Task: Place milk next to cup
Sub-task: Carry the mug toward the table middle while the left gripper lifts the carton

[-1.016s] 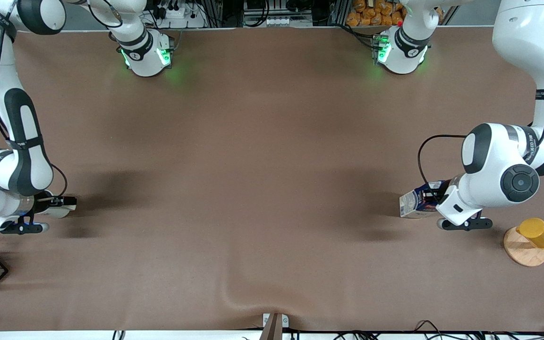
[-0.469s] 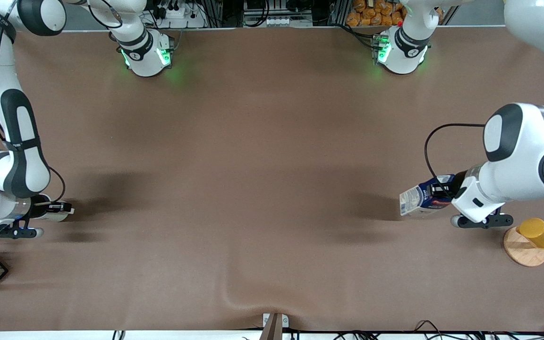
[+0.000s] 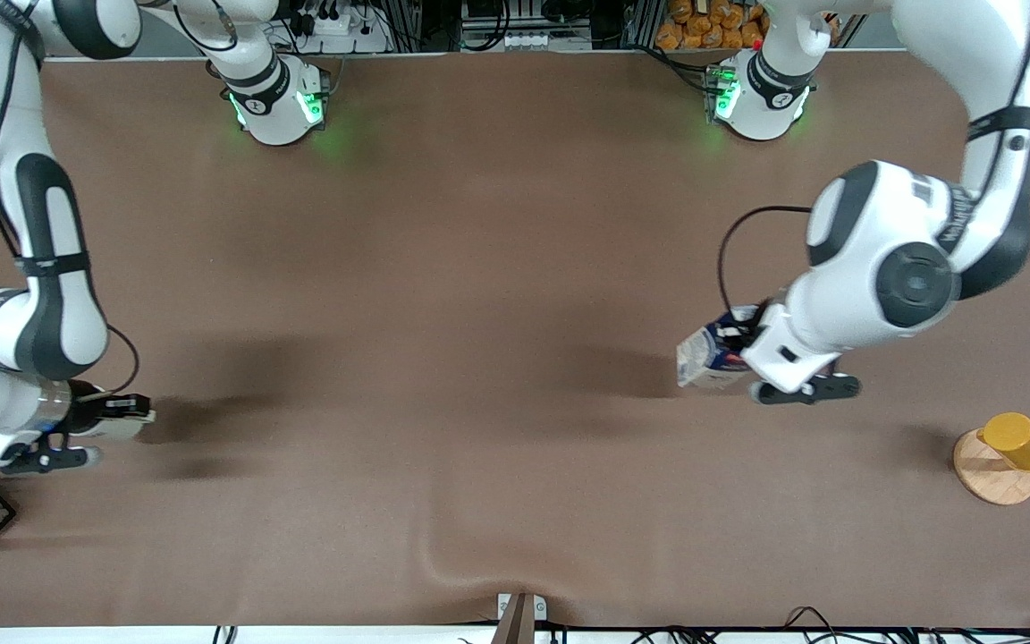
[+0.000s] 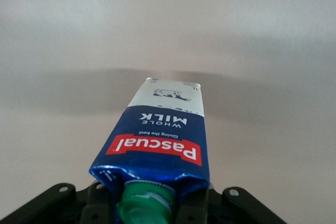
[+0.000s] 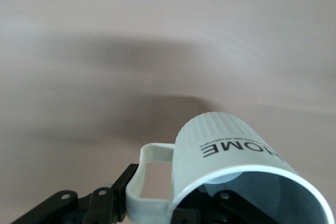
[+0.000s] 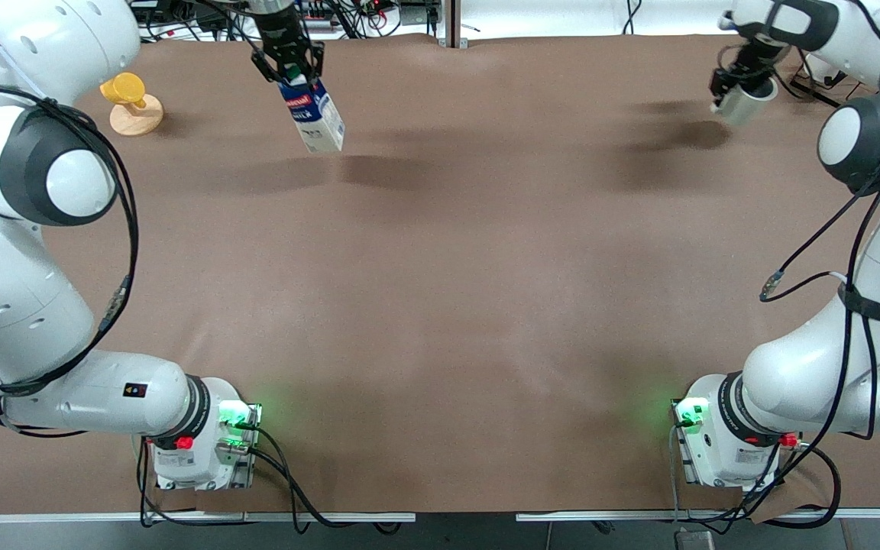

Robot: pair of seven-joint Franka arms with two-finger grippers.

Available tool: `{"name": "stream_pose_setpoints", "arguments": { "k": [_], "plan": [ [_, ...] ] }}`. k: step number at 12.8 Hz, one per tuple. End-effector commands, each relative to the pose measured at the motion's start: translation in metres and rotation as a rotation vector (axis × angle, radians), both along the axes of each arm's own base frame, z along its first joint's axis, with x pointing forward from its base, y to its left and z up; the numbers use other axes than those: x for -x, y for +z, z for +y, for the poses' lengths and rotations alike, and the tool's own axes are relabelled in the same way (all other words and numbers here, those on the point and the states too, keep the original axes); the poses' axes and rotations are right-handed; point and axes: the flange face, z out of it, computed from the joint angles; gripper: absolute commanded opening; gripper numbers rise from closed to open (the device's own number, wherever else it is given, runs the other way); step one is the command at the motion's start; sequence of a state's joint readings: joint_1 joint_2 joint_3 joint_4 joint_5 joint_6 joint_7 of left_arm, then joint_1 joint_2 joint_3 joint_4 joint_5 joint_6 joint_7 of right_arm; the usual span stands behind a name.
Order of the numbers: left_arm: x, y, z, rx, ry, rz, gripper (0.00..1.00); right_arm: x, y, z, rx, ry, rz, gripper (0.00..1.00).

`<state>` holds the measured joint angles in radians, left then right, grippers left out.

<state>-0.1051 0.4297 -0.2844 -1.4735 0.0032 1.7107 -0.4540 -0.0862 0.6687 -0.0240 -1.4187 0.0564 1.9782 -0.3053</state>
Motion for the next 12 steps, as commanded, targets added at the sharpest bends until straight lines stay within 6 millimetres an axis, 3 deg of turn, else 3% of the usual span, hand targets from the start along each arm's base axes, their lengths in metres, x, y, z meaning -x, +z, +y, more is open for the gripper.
{"name": "stream_pose_setpoints", "arguments": {
  "k": [1, 4, 6, 7, 10, 12],
  "plan": [
    [0.008, 0.006, -0.01, 0.011, 0.013, 0.035, 0.4, -0.009, 0.027, 0.107, -0.044, 0.122, -0.028, 0.0],
    [0.009, 0.014, -0.026, 0.009, 0.061, 0.021, 0.4, -0.002, 0.026, 0.235, -0.041, 0.207, -0.056, 0.01],
    [0.009, 0.015, -0.026, 0.011, 0.06, 0.019, 0.4, 0.02, 0.031, 0.339, -0.055, 0.27, -0.134, 0.03],
    [0.009, 0.015, -0.026, 0.012, 0.062, 0.02, 0.4, 0.033, 0.033, 0.377, -0.063, 0.298, -0.16, 0.05],
    [0.008, 0.013, -0.024, 0.01, 0.063, 0.022, 0.4, 0.07, 0.028, 0.471, -0.102, 0.436, -0.252, 0.08],
    [0.007, 0.013, -0.023, 0.01, 0.066, 0.022, 0.4, 0.096, 0.024, 0.515, -0.116, 0.533, -0.274, 0.08]
  ]
}}
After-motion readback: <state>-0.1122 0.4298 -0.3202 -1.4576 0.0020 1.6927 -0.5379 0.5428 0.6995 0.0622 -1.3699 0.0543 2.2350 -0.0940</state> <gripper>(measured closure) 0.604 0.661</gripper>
